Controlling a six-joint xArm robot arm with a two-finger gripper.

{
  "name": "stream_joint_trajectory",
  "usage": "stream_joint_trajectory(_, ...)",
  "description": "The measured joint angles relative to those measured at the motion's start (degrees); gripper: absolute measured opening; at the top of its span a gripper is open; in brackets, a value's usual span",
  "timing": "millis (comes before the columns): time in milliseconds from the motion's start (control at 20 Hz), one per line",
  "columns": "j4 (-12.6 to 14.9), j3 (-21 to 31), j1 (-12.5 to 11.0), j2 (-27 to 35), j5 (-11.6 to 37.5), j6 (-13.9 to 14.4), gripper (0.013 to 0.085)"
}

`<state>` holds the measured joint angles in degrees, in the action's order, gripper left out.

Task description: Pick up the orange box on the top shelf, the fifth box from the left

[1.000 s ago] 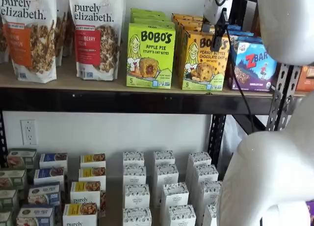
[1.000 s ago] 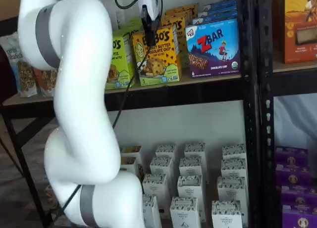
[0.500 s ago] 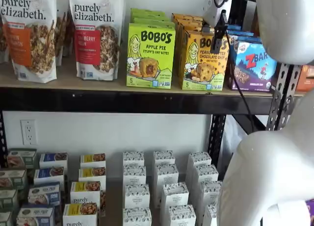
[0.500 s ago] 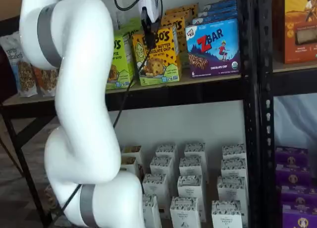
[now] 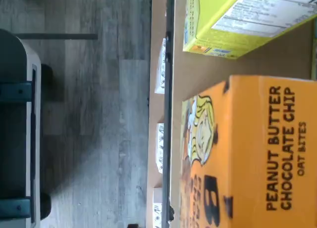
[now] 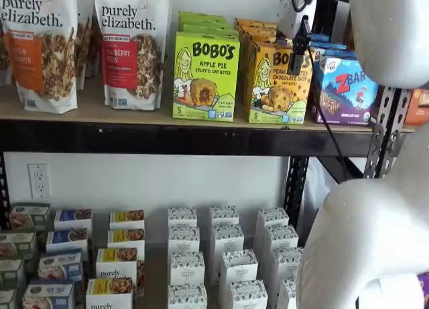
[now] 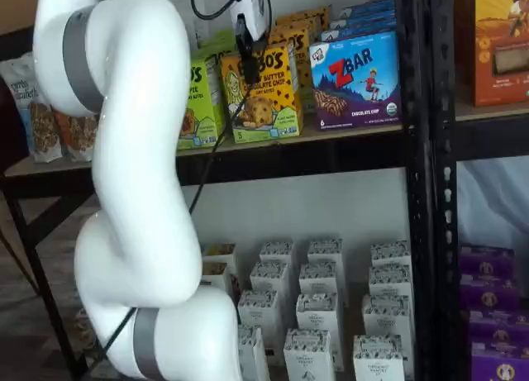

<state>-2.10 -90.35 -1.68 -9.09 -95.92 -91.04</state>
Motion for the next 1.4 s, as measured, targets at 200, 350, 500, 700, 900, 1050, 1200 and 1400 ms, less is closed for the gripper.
stream_joint_trajectory(200,0.3,0.4,0.3,0.0,0.2,0.2,0.085)
stream_joint_trajectory(350,0.4,0.8,0.4,-0.1,0.5,0.3,0.085)
stream_joint_trajectory(500,0.0,1.2,0.4,-0.2,0.8,0.4,0.081)
stream_joint_trajectory(700,-0.5,1.6,0.3,-0.4,1.4,0.4,0.073)
stream_joint_trajectory(900,-0.5,2.1,0.4,-0.7,1.8,0.4,0.065)
stream_joint_trajectory(1050,-0.7,2.4,0.3,-0.9,2.2,0.4,0.057)
stream_joint_trajectory(1200,-1.0,2.5,0.2,-0.9,2.3,0.3,0.053)
stream_joint_trajectory(1400,-1.0,2.3,0.2,-0.8,2.0,0.3,0.053)
